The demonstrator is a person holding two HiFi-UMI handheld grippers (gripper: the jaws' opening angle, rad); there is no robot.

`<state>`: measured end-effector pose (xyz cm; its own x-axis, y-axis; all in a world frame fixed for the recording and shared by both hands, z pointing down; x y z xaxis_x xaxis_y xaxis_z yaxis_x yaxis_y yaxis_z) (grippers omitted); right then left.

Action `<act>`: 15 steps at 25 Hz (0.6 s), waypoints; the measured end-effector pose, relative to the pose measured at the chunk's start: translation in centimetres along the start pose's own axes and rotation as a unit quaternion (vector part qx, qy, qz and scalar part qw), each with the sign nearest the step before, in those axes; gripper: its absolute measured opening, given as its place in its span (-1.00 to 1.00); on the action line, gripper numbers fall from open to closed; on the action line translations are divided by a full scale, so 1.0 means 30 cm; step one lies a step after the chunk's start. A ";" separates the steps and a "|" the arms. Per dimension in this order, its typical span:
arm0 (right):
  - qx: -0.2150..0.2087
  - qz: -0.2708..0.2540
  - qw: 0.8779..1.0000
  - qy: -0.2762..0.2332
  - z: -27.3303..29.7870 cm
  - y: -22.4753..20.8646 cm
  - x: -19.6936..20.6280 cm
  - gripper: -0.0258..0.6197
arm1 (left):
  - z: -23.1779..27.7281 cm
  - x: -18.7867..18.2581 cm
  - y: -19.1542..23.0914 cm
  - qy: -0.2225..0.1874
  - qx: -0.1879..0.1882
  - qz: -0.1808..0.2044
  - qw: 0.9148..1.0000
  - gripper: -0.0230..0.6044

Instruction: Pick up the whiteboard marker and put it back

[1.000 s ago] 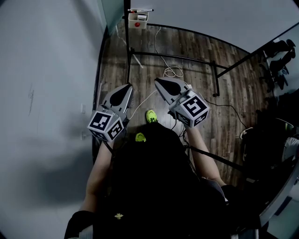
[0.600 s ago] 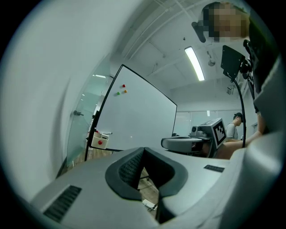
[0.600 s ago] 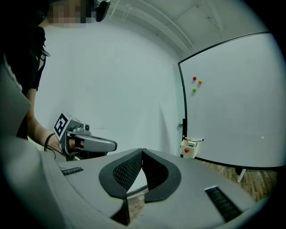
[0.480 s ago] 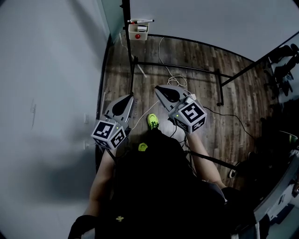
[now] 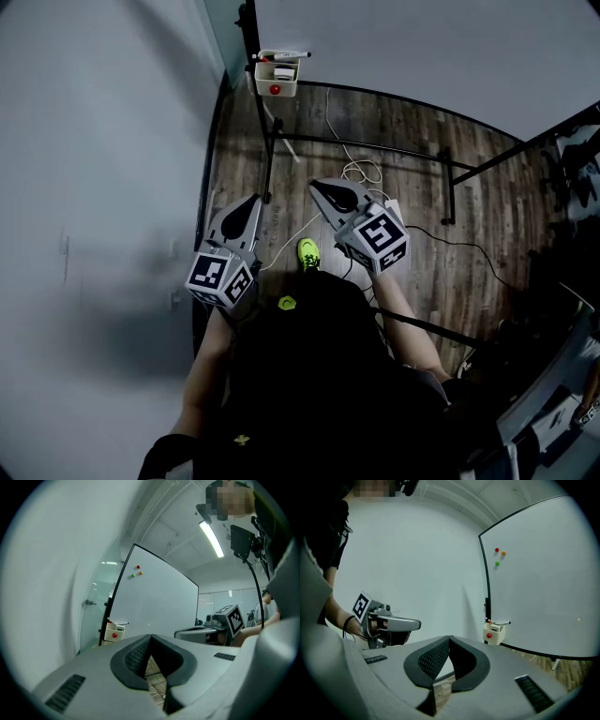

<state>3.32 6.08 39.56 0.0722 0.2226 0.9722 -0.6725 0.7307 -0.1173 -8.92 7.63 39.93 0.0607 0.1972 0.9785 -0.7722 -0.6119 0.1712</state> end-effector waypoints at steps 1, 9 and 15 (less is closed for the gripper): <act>-0.002 0.002 1.000 0.000 0.008 -0.021 0.001 -0.95 | 0.018 -0.003 0.011 -0.003 -0.008 -0.001 1.000 -0.82; -0.022 0.021 1.000 -0.004 0.067 -0.184 -0.020 -0.95 | 0.165 0.000 0.031 0.013 -0.010 -0.015 1.000 -0.82; -0.034 0.024 0.999 -0.003 0.117 -0.298 -0.040 -0.95 | 0.275 -0.021 0.048 0.018 -0.016 -0.012 1.000 -0.82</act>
<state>6.66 -2.99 40.14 0.0371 0.2543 0.9664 -0.6240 0.7613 -0.1764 -4.86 0.31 40.52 0.0571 0.2391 0.9693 -0.7904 -0.5823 0.1902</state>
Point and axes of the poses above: the fingertips, and each gripper's own axes: z forward along the fingers, y to its left, x out of its underside, the point moved 2 cm from there along -z, backward along the fingers, and after that the axes turned 4 degrees about z, right-handed, at the moved point
